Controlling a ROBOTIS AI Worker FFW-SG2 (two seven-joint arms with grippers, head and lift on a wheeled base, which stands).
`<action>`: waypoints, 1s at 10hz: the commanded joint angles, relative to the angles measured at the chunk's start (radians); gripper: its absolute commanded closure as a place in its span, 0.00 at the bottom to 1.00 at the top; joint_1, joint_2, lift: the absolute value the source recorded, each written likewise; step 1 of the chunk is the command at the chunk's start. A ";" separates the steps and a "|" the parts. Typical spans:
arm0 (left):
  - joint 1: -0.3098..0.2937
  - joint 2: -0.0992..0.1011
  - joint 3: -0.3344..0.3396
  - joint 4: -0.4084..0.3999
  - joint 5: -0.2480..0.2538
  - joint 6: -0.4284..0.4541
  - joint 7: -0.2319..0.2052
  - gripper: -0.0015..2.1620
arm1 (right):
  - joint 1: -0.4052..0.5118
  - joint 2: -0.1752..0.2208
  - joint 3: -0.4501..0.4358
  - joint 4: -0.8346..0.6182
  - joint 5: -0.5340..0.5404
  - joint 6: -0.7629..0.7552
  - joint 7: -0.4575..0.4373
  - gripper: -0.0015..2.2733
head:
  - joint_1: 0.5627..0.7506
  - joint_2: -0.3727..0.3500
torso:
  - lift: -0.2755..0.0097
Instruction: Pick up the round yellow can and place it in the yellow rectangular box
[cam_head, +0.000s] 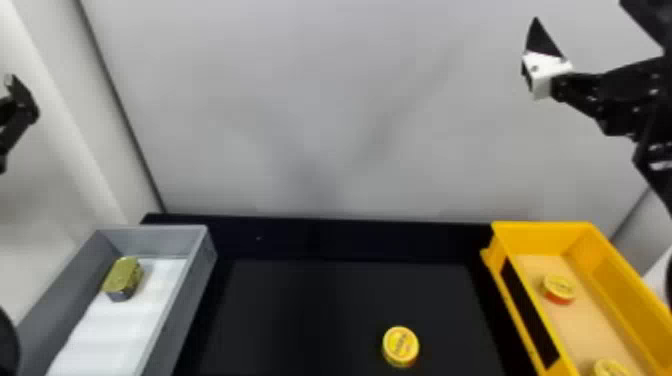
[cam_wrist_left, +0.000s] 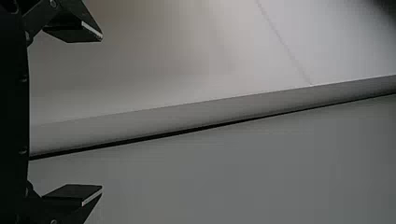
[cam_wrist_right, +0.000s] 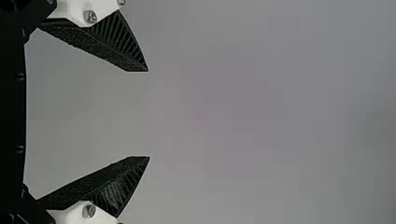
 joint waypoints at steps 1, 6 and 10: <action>0.006 -0.003 -0.002 0.000 0.002 0.000 -0.004 0.06 | 0.000 0.002 0.025 -0.016 0.002 0.031 -0.010 0.05 | 0.35 0.53 | 0.77; 0.008 -0.003 -0.011 0.004 0.002 0.000 -0.007 0.06 | -0.002 0.005 0.053 -0.005 0.004 0.029 -0.016 0.05 | 0.35 0.53 | 0.77; 0.012 -0.003 -0.011 0.007 -0.008 -0.003 -0.007 0.06 | 0.028 0.023 0.105 0.063 0.002 -0.020 0.022 0.05 | 0.35 0.53 | 0.77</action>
